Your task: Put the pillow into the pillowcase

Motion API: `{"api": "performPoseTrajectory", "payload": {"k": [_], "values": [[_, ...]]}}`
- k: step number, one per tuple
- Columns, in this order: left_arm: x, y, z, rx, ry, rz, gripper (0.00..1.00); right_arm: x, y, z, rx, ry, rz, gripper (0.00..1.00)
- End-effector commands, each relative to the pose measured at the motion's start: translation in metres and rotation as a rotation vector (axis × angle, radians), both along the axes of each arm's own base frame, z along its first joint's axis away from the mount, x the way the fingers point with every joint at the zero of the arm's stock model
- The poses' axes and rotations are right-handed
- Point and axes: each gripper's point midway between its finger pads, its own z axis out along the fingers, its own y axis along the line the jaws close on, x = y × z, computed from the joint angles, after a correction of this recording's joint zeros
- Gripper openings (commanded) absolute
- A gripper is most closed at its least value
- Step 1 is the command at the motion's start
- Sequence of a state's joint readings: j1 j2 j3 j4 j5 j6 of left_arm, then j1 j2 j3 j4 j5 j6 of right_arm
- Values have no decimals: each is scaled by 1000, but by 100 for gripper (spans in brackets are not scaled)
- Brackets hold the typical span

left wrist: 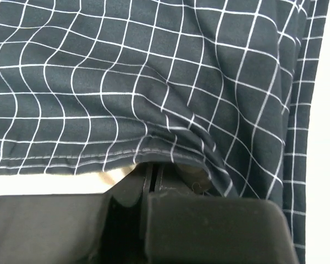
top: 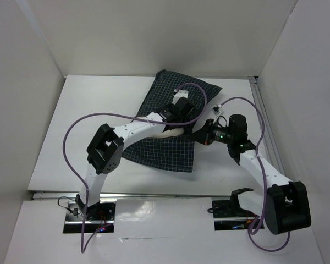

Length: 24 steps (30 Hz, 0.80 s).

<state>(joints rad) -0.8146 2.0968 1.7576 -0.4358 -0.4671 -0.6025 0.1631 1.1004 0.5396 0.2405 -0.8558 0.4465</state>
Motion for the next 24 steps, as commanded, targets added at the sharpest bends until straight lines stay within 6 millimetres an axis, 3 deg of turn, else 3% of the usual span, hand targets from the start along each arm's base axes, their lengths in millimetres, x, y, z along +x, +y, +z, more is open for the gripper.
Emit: {"api": "performPoseTrajectory", "payload": {"k": [1, 6, 9, 12, 14, 15, 16, 17, 18, 19, 21, 22, 23, 24], "values": [[-2, 93, -101, 287, 188, 175, 0, -29, 10, 113, 111, -308, 201, 0], [-3, 88, -124, 282, 224, 174, 0, -40, 8, 158, 111, -422, 192, 0], [-12, 90, -135, 269, 254, 186, 0, -42, 5, 173, 110, -448, 156, 0], [-25, 91, -136, 263, 308, 162, 0, -42, 3, 179, 99, -471, 145, 0], [-37, 90, -129, 251, 346, 115, 4, -29, 0, 170, 72, -429, 86, 0], [-46, 85, -122, 235, 355, 79, 18, -24, -3, 165, 56, -414, 53, 0], [-48, 76, -92, 195, 301, 48, 58, -19, -2, 157, 52, -377, 53, 0], [-57, 82, -86, 195, 306, 34, 86, -16, -2, 148, 39, -345, 54, 0], [-62, 75, -72, 169, 285, 2, 100, -10, -4, 143, 10, -341, 43, 0], [-64, 74, -37, 119, 234, -21, 100, -8, -4, 133, -8, -310, 46, 24], [-67, 80, -9, 89, 187, -16, 100, -2, -9, 113, -60, -242, 20, 60], [-67, 83, 5, 76, 161, -11, 100, -3, -9, 105, -71, -231, 24, 64], [-63, 89, 33, 36, 114, 19, 100, 2, -13, 98, -94, -224, -9, 68], [-60, 99, 43, 43, 90, 46, 100, 5, -15, 90, -109, -218, -24, 72]]}}
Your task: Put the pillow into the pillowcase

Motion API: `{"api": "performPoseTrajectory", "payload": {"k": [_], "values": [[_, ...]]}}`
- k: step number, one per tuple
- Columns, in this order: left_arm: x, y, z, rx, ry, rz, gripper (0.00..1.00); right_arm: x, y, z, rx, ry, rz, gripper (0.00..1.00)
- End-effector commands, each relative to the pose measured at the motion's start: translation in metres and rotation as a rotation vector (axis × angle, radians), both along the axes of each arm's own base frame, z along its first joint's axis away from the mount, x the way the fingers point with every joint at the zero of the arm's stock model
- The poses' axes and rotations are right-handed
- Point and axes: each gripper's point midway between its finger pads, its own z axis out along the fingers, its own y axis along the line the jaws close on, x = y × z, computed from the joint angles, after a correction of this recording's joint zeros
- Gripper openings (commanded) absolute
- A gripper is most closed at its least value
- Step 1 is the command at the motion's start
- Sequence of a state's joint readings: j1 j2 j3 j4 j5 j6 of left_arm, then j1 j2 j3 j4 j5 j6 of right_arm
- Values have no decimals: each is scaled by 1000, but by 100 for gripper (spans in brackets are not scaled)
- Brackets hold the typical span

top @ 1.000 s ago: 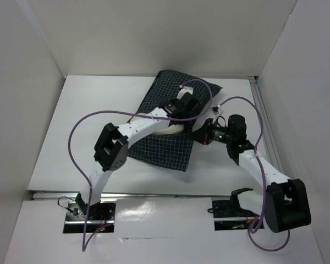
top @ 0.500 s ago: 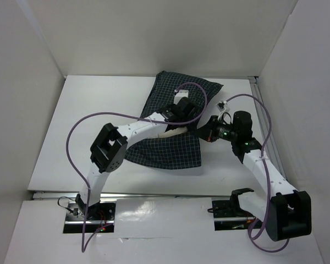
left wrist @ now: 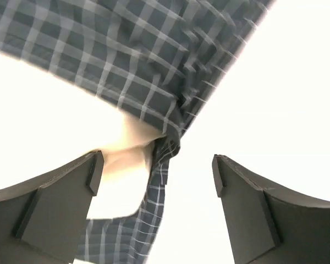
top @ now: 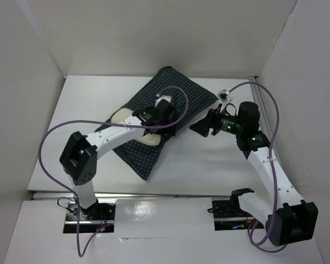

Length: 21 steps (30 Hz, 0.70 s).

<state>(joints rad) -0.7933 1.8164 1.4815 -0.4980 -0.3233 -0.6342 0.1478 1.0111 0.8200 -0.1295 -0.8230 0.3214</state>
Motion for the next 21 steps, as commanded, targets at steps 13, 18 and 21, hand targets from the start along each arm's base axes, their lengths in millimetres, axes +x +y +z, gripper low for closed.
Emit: {"api": "performPoseTrajectory", "payload": {"k": [13, 18, 21], "values": [[-22, 142, 85, 119, -120, 391, 100, 84, 0, -23, -159, -108, -117, 92], [-26, 182, 47, 19, -2, 516, 100, 160, 67, -54, -283, -196, -27, 94], [-26, 198, 33, -10, 35, 575, 100, 201, 101, -68, -319, -261, -14, 94]]}}
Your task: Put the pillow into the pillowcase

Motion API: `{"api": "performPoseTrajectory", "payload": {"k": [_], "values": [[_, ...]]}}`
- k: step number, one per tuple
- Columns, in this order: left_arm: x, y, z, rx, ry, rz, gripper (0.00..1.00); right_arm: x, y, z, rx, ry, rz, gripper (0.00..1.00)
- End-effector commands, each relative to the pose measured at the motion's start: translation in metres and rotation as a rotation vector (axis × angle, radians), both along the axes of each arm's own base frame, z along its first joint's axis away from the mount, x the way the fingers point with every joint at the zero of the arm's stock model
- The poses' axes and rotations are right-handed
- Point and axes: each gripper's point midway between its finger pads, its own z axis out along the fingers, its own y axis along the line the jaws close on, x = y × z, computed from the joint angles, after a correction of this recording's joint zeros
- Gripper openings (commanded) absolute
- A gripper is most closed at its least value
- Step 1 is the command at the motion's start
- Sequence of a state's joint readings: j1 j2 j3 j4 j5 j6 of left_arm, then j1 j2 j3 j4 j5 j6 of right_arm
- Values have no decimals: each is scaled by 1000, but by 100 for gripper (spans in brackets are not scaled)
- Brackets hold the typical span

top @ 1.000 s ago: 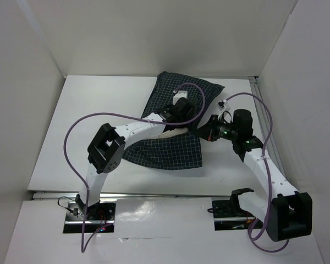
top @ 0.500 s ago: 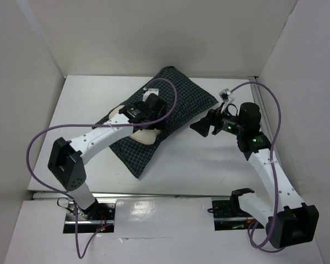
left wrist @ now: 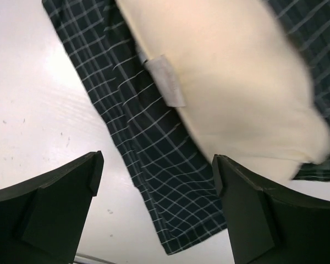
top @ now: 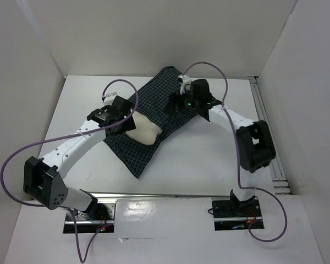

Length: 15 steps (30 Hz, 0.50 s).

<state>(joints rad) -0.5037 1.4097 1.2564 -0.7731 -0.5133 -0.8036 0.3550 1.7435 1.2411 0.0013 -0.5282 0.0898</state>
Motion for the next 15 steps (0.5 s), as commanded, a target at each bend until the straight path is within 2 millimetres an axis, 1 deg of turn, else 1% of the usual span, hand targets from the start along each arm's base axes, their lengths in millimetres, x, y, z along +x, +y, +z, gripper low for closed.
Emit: {"api": "performPoseTrajectory", "payload": {"k": [1, 2, 3, 4, 5, 6, 7, 8, 9, 10, 11, 12, 13, 14, 15], "values": [[-2, 4, -20, -101, 38, 55, 100, 58, 32, 18, -49, -245, 6, 94], [-6, 5, -31, -119, 67, 54, 96, 73, 39, 24, -61, -300, 6, 94], [-4, 8, -40, -127, 82, 64, 95, 78, 47, 14, -73, -311, 13, 94], [2, 13, -55, -134, 96, 85, 94, 91, 48, -11, -99, -305, -9, 94], [8, 9, -60, -166, 100, 81, 91, 98, 49, -15, -104, -304, -19, 94], [13, 10, -67, -170, 114, 91, 88, 99, 46, -30, -125, -277, -30, 93], [17, 16, -74, -170, 135, 111, 82, 102, 44, -41, -141, -262, -44, 93], [30, 10, -70, -179, 118, 94, 79, 96, 42, -59, -157, -230, -40, 92], [37, 10, -84, -168, 158, 97, 78, 86, 33, -84, -189, -188, -52, 91], [44, 8, -86, -166, 161, 97, 76, 81, 24, -86, -212, -183, -83, 91], [56, 4, -79, -169, 141, 87, 76, 73, 18, -93, -214, -146, -109, 89], [64, 2, -81, -171, 137, 87, 76, 56, 3, -116, -238, -80, -129, 89], [70, 4, -92, -153, 159, 84, 72, 51, -3, -107, -234, -80, -156, 89], [81, -1, -89, -163, 149, 68, 67, 33, -14, -123, -237, -11, -177, 88], [86, -1, -94, -170, 165, 64, 60, 26, -18, -123, -233, 6, -195, 88]]}}
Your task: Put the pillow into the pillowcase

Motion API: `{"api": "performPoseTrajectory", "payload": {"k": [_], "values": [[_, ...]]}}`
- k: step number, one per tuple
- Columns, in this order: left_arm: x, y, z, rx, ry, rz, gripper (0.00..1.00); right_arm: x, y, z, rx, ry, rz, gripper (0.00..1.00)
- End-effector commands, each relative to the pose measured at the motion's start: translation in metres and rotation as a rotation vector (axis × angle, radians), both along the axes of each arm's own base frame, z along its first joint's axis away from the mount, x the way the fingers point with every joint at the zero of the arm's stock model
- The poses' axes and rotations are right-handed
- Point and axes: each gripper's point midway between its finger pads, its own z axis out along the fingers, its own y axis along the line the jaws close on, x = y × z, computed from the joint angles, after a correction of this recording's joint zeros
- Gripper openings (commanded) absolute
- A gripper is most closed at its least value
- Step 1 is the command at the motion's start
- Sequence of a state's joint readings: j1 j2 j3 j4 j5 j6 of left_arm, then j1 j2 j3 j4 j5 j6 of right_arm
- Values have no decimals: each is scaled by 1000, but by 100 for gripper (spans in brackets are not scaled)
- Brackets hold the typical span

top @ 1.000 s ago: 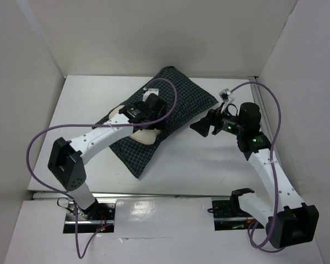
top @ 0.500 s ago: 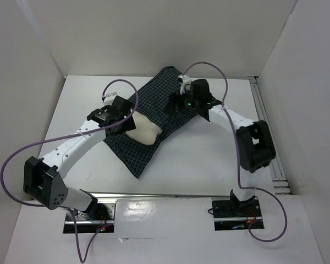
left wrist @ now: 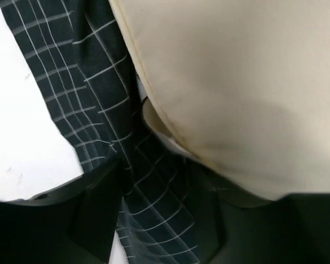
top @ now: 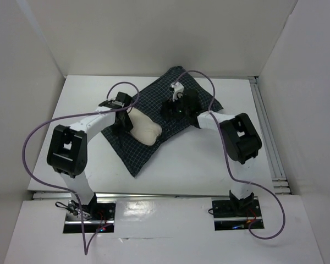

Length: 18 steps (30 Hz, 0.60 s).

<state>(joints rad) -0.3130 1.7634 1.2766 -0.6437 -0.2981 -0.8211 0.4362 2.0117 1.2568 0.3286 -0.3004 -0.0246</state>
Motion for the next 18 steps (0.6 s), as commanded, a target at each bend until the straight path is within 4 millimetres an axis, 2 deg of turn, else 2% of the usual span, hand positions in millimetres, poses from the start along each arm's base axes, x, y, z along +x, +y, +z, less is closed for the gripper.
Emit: {"api": "performPoseTrajectory", "payload": {"k": [1, 2, 3, 4, 5, 6, 7, 8, 9, 11, 12, 13, 15, 16, 17, 18], "values": [[43, -17, 0, -63, -64, -31, 51, -42, -48, -38, -69, 198, -149, 88], [45, -13, -6, -53, -45, -29, 23, -49, -53, -38, -70, 213, -173, 86], [50, -17, -5, -64, -42, -34, 4, -64, -58, -47, -52, 265, -198, 86], [54, -18, -7, -64, -41, -34, 0, -76, -62, -50, -57, 306, -209, 86], [56, -20, -8, -69, -36, -50, 0, -83, -62, -38, -40, 306, -205, 85], [62, -22, -2, -70, -54, -60, 0, -92, -66, -40, -43, 330, -211, 85], [64, -20, 1, -58, -64, -67, 0, -97, -62, -32, -42, 324, -198, 85], [66, -24, 7, -55, -85, -76, 0, -100, -62, -16, -51, 294, -200, 85], [68, -22, 21, -51, -121, -70, 0, -101, -63, -7, -78, 250, -194, 85], [70, -16, 36, -21, -170, -74, 0, -100, -46, 25, -98, 141, -143, 85], [71, -14, 43, -18, -198, -68, 0, -98, -42, 49, -107, 61, -118, 88], [69, -8, 55, 4, -225, -67, 0, -96, -26, 75, -87, -10, -82, 90], [69, -6, 66, 10, -251, -70, 0, -104, 0, 103, -40, -74, 47, 92], [69, -6, 71, 14, -260, -80, 0, -99, 11, 120, -11, -112, 87, 93], [71, -6, 76, 9, -280, -79, 0, -108, 31, 126, 3, -123, 159, 94], [70, -6, 81, 15, -290, -93, 0, -113, 47, 117, 4, -105, 230, 94]]}}
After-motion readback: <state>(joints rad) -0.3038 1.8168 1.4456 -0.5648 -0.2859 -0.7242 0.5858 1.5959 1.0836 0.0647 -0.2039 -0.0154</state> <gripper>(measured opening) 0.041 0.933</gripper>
